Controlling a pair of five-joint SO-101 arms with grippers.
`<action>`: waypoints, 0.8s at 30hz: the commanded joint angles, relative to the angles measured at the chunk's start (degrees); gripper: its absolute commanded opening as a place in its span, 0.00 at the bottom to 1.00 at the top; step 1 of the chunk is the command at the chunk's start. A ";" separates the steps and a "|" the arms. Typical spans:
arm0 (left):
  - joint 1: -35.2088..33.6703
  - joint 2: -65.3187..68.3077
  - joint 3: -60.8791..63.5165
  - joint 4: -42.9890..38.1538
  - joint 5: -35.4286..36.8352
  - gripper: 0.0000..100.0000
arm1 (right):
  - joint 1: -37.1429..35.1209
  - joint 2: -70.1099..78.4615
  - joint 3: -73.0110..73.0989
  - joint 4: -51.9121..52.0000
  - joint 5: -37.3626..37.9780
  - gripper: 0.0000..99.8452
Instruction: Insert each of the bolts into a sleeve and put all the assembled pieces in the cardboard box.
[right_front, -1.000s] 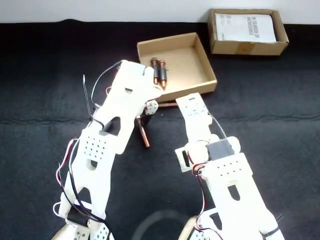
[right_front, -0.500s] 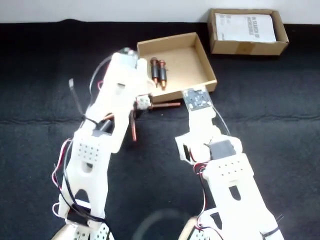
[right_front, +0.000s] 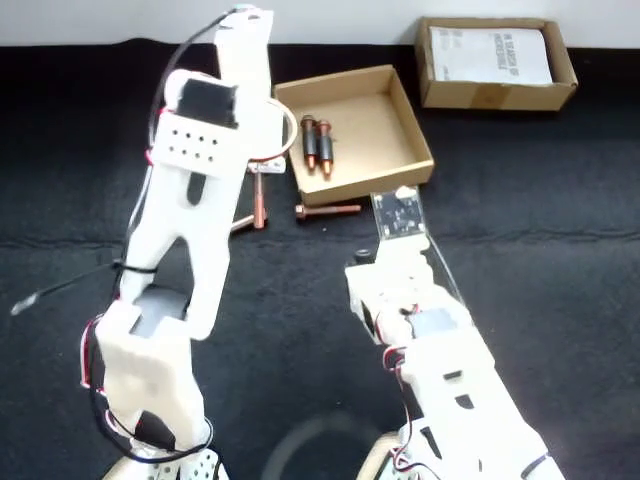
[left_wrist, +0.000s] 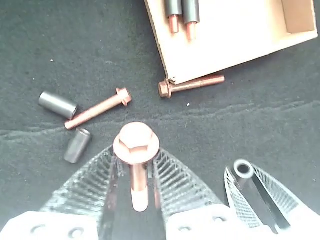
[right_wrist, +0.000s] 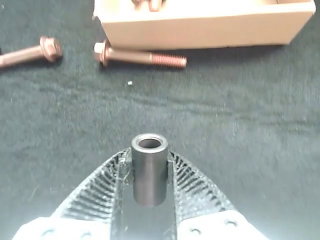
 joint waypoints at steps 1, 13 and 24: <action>1.27 -7.96 4.62 0.00 -0.44 0.01 | 0.31 -1.98 4.44 -13.67 -0.35 0.01; 7.43 -27.56 31.34 -0.53 -0.53 0.01 | 0.31 -1.98 22.11 -51.74 -2.20 0.01; 8.66 -54.99 52.79 -13.63 -0.62 0.01 | 0.22 -1.98 28.00 -60.88 -2.20 0.01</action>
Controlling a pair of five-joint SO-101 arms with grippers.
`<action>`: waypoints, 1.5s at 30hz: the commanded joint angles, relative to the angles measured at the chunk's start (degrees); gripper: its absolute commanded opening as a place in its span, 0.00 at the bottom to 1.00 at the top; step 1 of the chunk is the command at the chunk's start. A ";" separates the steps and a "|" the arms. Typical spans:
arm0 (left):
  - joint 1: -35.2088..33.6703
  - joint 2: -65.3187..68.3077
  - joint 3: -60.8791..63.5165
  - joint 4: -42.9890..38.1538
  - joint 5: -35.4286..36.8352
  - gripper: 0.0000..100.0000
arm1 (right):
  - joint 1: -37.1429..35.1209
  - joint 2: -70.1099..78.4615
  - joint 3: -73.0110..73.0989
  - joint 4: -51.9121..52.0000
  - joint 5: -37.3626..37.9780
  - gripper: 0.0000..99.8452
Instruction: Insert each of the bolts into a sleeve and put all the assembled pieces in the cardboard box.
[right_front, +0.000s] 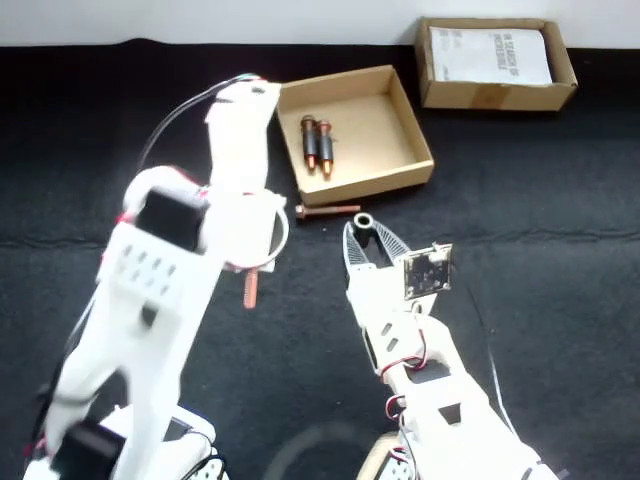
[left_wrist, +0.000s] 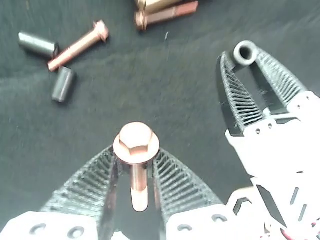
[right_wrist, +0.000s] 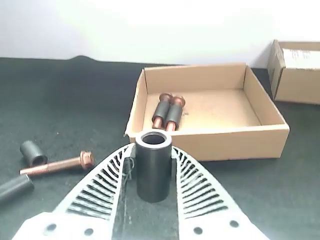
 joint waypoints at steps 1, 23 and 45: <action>0.66 -10.68 6.46 -7.82 -0.35 0.01 | 0.22 -1.63 4.79 -2.86 -0.53 0.01; 3.38 -40.66 64.92 -94.68 -0.18 0.01 | 0.22 -1.01 5.05 -2.86 -0.53 0.01; 13.05 -16.40 54.20 -99.78 -6.42 0.01 | 0.22 -1.01 5.14 -2.86 -0.53 0.01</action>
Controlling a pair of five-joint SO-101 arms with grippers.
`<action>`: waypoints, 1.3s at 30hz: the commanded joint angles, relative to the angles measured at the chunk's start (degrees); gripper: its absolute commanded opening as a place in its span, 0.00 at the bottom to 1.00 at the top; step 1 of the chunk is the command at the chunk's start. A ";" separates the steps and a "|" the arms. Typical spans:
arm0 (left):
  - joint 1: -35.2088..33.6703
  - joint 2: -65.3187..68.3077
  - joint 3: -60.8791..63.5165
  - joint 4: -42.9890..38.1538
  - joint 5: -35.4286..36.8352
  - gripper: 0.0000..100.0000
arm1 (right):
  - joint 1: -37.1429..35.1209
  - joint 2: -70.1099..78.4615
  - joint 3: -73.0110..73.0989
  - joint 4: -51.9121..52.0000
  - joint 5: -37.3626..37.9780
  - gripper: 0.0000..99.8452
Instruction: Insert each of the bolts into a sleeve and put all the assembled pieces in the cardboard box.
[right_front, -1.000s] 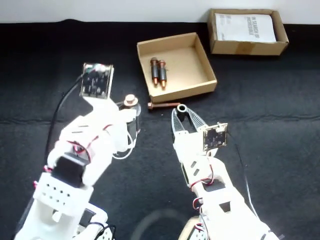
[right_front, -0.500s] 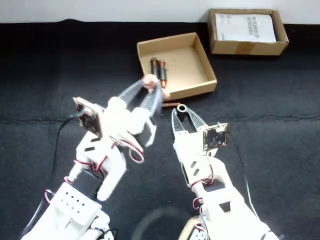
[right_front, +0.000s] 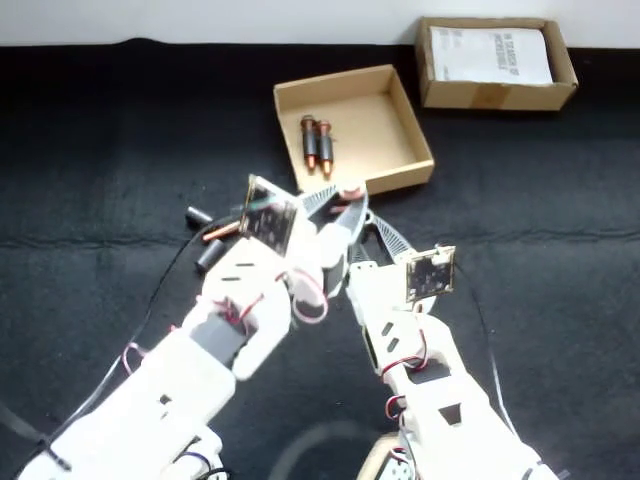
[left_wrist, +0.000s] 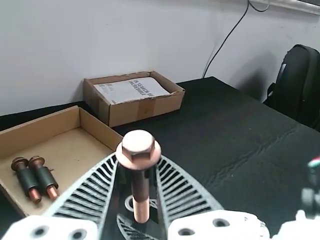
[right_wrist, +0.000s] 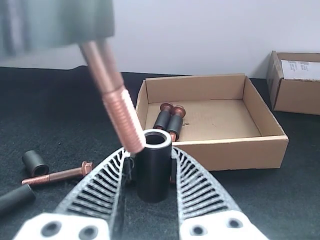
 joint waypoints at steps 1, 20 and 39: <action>-0.40 3.30 -6.11 -1.23 -0.26 0.01 | 0.22 -1.01 5.14 -1.01 -0.53 0.01; -0.66 11.65 -7.16 -5.89 -0.53 0.01 | 0.22 -1.01 6.29 -1.10 -0.53 0.01; -0.22 17.10 -5.32 -5.63 -0.44 0.01 | 0.22 -1.01 7.08 -1.01 -0.35 0.01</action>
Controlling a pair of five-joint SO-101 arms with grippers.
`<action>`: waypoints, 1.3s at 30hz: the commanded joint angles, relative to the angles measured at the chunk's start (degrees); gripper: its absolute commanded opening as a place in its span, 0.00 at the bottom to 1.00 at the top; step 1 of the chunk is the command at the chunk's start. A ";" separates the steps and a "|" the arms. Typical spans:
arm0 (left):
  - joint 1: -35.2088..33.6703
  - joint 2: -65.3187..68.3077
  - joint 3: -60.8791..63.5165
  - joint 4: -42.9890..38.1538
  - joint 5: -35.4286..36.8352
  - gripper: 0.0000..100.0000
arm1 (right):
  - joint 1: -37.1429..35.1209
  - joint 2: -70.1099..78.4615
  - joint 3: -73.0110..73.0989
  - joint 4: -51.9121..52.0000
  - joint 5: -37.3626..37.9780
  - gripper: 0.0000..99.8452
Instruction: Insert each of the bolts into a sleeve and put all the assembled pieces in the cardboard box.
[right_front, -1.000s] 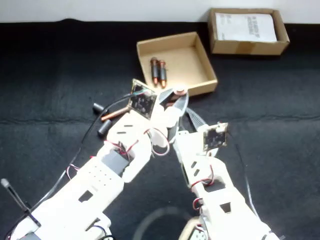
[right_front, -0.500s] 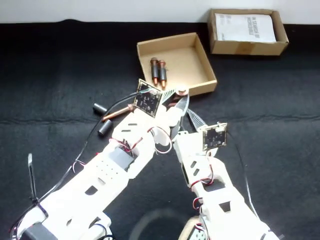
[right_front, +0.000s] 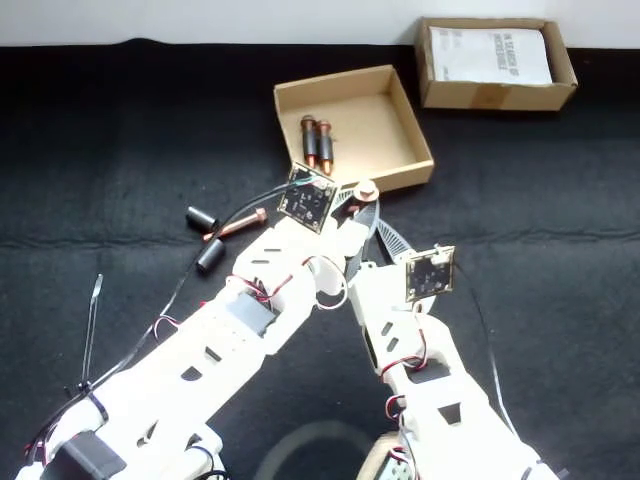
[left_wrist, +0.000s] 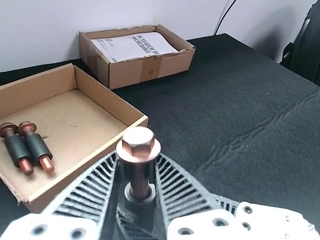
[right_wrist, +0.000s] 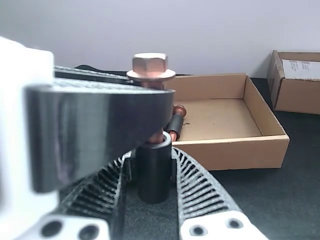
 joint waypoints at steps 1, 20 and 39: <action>-0.22 -1.36 -1.27 -0.70 -0.18 0.01 | 0.22 -1.01 7.08 -1.01 -0.35 0.01; 2.68 -10.15 13.76 -0.44 0.00 0.17 | 0.40 -1.01 6.73 -1.01 -0.26 0.01; 2.33 -24.75 11.91 12.40 -0.09 0.17 | 0.57 -1.01 6.73 -0.92 -0.26 0.01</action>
